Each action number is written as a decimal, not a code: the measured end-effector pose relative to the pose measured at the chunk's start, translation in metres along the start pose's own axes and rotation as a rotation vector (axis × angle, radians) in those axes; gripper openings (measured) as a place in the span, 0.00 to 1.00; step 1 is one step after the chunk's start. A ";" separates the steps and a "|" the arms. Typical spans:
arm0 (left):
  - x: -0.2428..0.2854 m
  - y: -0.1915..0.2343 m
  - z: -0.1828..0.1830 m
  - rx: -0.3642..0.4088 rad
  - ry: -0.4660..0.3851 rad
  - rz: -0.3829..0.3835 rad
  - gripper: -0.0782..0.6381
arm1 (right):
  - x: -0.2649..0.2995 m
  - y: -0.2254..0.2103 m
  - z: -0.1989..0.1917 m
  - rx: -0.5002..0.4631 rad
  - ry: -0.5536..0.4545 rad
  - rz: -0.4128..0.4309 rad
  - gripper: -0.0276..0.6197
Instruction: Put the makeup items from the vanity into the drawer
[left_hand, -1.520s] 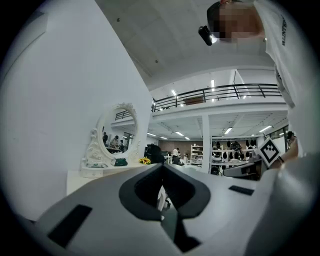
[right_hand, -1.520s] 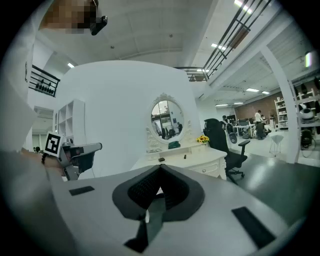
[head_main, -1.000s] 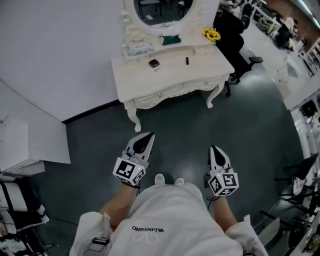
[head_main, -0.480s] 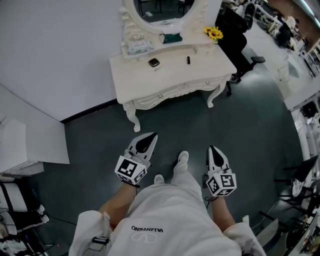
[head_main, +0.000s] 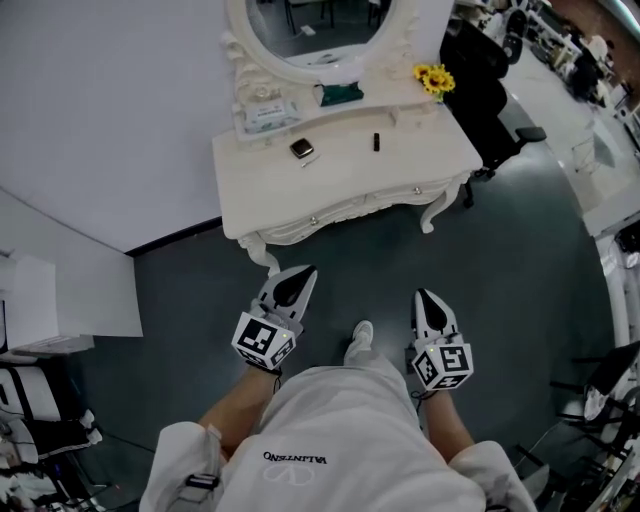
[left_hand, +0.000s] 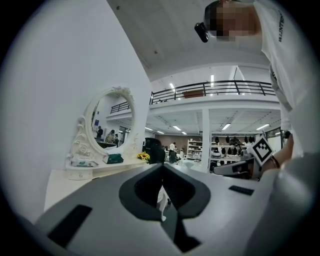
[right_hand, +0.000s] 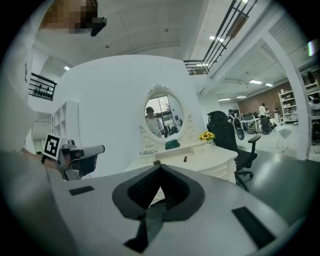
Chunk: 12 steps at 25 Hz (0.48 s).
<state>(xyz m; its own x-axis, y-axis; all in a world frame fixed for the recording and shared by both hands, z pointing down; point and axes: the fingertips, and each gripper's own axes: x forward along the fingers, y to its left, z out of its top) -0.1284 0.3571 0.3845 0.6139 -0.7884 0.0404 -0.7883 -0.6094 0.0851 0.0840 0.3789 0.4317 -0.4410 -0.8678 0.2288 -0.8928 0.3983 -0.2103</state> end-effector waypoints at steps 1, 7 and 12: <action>0.012 0.005 0.002 0.003 0.001 0.012 0.11 | 0.009 -0.009 0.005 -0.005 0.001 0.009 0.06; 0.073 0.022 0.013 0.004 -0.008 0.077 0.11 | 0.048 -0.062 0.030 -0.018 0.004 0.069 0.06; 0.100 0.029 0.015 0.008 -0.003 0.110 0.11 | 0.075 -0.091 0.037 -0.012 0.027 0.106 0.06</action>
<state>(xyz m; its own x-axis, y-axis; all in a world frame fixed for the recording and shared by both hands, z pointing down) -0.0902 0.2593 0.3765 0.5234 -0.8508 0.0463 -0.8513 -0.5197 0.0721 0.1353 0.2664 0.4329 -0.5351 -0.8126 0.2311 -0.8421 0.4910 -0.2233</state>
